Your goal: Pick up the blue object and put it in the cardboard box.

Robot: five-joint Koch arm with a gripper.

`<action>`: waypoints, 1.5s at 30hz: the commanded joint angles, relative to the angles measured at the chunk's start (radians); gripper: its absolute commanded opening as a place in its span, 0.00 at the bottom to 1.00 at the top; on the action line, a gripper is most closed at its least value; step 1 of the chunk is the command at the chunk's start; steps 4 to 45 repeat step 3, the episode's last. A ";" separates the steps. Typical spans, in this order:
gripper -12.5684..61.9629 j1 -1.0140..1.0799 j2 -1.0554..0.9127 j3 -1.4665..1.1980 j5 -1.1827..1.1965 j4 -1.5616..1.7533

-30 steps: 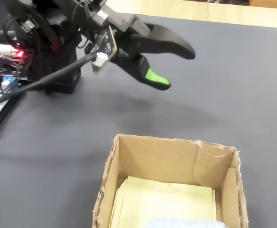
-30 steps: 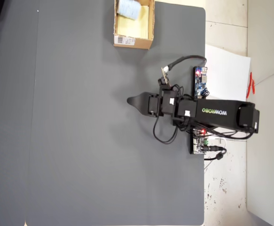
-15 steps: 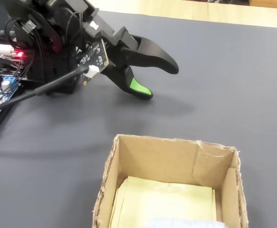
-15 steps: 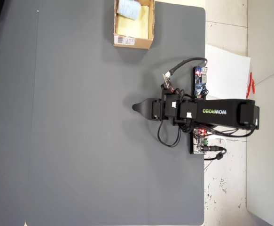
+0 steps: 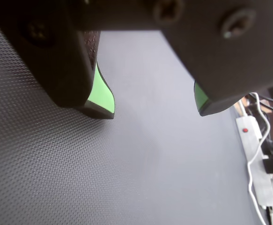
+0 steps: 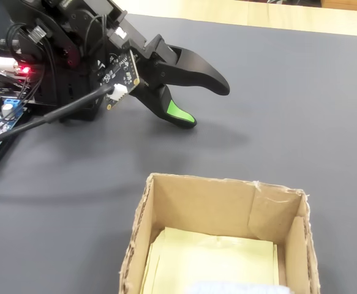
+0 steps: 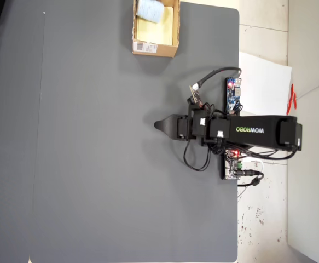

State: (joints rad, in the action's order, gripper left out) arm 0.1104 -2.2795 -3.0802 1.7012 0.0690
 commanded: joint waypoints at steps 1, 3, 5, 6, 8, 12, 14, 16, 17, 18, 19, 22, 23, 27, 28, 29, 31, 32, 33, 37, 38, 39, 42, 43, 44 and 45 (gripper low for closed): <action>0.62 0.000 -0.087 -0.038 0.021 -0.072; 0.62 0.000 -0.087 -0.038 0.021 -0.072; 0.62 0.000 -0.087 -0.038 0.021 -0.072; 0.62 0.000 -0.087 -0.038 0.021 -0.072; 0.62 0.000 -0.087 -0.038 0.021 -0.072; 0.62 0.000 -0.087 -0.038 0.021 -0.072; 0.62 0.000 -0.087 -0.038 0.021 -0.072; 0.62 0.000 -0.087 -0.038 0.021 -0.072; 0.62 0.000 -0.087 -0.038 0.021 -0.072; 0.62 0.000 -0.087 -0.038 0.021 -0.072; 0.62 0.000 -0.087 -0.038 0.021 -0.072; 0.62 0.000 -0.087 -0.038 0.021 -0.072; 0.62 0.000 -0.087 -0.038 0.021 -0.072; 0.62 0.000 -0.087 -0.038 0.021 -0.072; 0.62 0.000 -0.087 -0.038 0.021 -0.072; 0.62 0.000 -0.087 -0.038 0.021 -0.072; 0.62 0.000 -0.087 -0.038 0.021 -0.072; 0.62 0.000 -0.087 -0.038 0.021 -0.072; 0.62 0.000 -0.087 -0.038 0.021 -0.072; 0.62 0.000 -0.087 -0.038 0.021 -0.072; 0.62 0.000 -0.087 -0.038 0.021 -0.072; 0.62 0.000 -0.087 -0.038 0.021 -0.072; 0.62 0.000 -0.087 -0.038 0.021 -0.072; 0.62 0.000 -0.087 -0.038 0.021 -0.072; 0.62 0.000 -0.087 -0.038 0.021 -0.072; 0.62 0.000 -0.087 -0.038 0.021 -0.072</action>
